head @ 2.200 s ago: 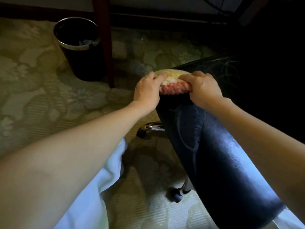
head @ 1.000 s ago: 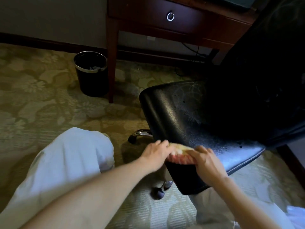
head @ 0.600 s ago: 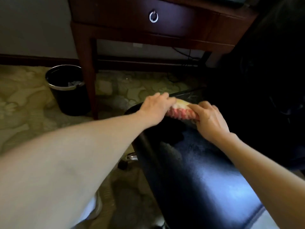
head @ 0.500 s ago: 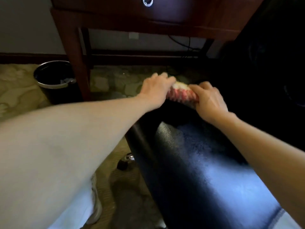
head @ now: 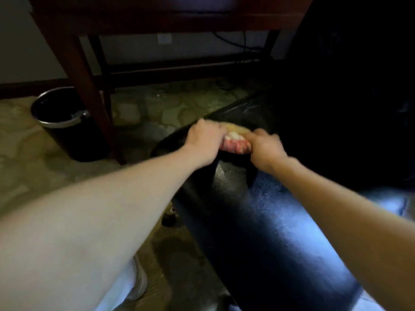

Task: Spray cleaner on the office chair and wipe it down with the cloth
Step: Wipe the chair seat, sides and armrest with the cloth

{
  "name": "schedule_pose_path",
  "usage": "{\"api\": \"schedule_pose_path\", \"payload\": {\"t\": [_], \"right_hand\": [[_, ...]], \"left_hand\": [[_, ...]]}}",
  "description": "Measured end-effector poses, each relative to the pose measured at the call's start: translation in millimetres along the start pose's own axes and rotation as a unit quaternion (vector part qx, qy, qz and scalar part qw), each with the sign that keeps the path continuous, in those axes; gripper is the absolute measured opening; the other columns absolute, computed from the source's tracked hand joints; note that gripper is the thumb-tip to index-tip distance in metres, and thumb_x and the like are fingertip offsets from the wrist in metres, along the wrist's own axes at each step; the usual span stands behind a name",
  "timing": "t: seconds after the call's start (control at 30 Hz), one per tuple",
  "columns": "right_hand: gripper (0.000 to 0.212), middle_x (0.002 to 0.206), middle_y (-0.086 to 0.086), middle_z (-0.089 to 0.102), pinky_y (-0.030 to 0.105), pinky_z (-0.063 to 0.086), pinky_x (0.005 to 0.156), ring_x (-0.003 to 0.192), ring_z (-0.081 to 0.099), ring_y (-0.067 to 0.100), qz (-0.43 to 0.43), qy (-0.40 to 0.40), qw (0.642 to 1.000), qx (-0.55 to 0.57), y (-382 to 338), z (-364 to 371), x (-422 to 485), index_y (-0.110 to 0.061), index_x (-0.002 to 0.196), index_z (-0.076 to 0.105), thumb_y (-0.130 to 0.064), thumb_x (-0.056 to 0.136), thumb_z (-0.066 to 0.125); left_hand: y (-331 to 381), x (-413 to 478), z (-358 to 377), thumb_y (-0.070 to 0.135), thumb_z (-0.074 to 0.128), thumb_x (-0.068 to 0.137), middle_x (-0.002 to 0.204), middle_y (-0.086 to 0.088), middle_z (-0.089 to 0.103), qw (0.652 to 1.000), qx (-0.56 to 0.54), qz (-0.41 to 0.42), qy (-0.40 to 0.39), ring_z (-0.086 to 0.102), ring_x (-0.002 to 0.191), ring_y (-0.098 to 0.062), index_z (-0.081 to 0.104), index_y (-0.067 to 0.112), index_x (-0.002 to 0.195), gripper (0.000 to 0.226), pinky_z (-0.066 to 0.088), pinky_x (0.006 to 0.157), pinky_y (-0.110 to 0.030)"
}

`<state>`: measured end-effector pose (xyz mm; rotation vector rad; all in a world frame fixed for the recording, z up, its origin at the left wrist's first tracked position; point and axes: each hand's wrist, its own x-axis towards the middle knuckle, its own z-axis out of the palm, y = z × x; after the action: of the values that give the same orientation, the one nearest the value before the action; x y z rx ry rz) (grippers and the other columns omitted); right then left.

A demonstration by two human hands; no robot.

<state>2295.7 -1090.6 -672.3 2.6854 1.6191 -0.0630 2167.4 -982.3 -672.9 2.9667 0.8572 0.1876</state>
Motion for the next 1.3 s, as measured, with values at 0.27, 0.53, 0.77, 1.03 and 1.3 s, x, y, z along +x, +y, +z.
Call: {"api": "schedule_pose_path", "payload": {"t": [0.27, 0.53, 0.77, 1.03, 1.3], "right_hand": [[0.062, 0.14, 0.004, 0.032, 0.034, 0.038, 0.094, 0.107, 0.039, 0.034, 0.033, -0.045, 0.998, 0.031, -12.1, 6.3, -145.3, -0.037, 0.14, 0.033, -0.009, 0.086, 0.044], [0.046, 0.123, -0.001, 0.046, 0.031, 0.049, 0.079, 0.096, 0.049, 0.031, 0.03, -0.005, 0.999, 0.037, -31.0, 1.1, -261.2, -0.046, 0.121, 0.053, -0.024, 0.081, 0.057], [0.067, 0.097, -0.002, 0.042, 0.02, 0.046, 0.034, 0.07, 0.033, 0.022, 0.017, -0.016, 1.0, 0.017, -17.7, 36.6, -289.3, -0.054, 0.076, 0.067, -0.044, 0.012, 0.085], [0.06, 0.078, -0.012, 0.049, 0.021, 0.041, 0.038, 0.055, 0.051, 0.013, -0.02, 0.02, 0.999, 0.024, -2.3, 7.9, -253.8, -0.041, 0.084, 0.064, -0.032, 0.029, 0.087], [0.048, 0.093, -0.003, 0.061, 0.033, 0.051, 0.054, 0.07, 0.053, 0.024, -0.014, 0.164, 0.986, 0.019, 35.1, -36.3, -119.7, -0.028, 0.107, 0.066, -0.022, 0.075, 0.031]], "left_hand": [[58.3, -118.0, -1.7, 0.031, 0.034, 0.1, 0.137, 0.002, 0.047, 0.995, -0.055, -0.004, -0.081, 0.036, 0.124, -0.027, 0.054, 0.026, 0.122, 0.03, 0.039, 0.1, -0.037], [103.7, -227.5, -20.6, 0.005, 0.035, 0.097, 0.15, 0.006, 0.034, 0.983, -0.123, -0.023, -0.131, 0.028, 0.138, -0.021, 0.039, 0.027, 0.142, 0.051, 0.027, 0.114, -0.032], [111.5, -253.3, -27.8, 0.019, 0.029, 0.102, 0.15, 0.008, 0.032, 0.965, -0.152, 0.02, -0.213, 0.03, 0.136, -0.02, 0.039, 0.032, 0.143, 0.044, 0.029, 0.111, -0.026], [95.6, -208.4, -37.9, 0.016, 0.004, 0.083, 0.122, 0.0, 0.049, 0.989, -0.031, 0.122, -0.083, 0.052, 0.103, -0.028, 0.049, 0.029, 0.13, 0.066, 0.046, 0.082, -0.037], [61.3, -61.3, -48.8, 0.017, 0.036, 0.096, 0.114, -0.001, 0.051, 0.994, 0.007, 0.101, 0.038, 0.053, 0.098, -0.028, 0.052, 0.028, 0.127, 0.037, 0.046, 0.075, -0.036]]}}
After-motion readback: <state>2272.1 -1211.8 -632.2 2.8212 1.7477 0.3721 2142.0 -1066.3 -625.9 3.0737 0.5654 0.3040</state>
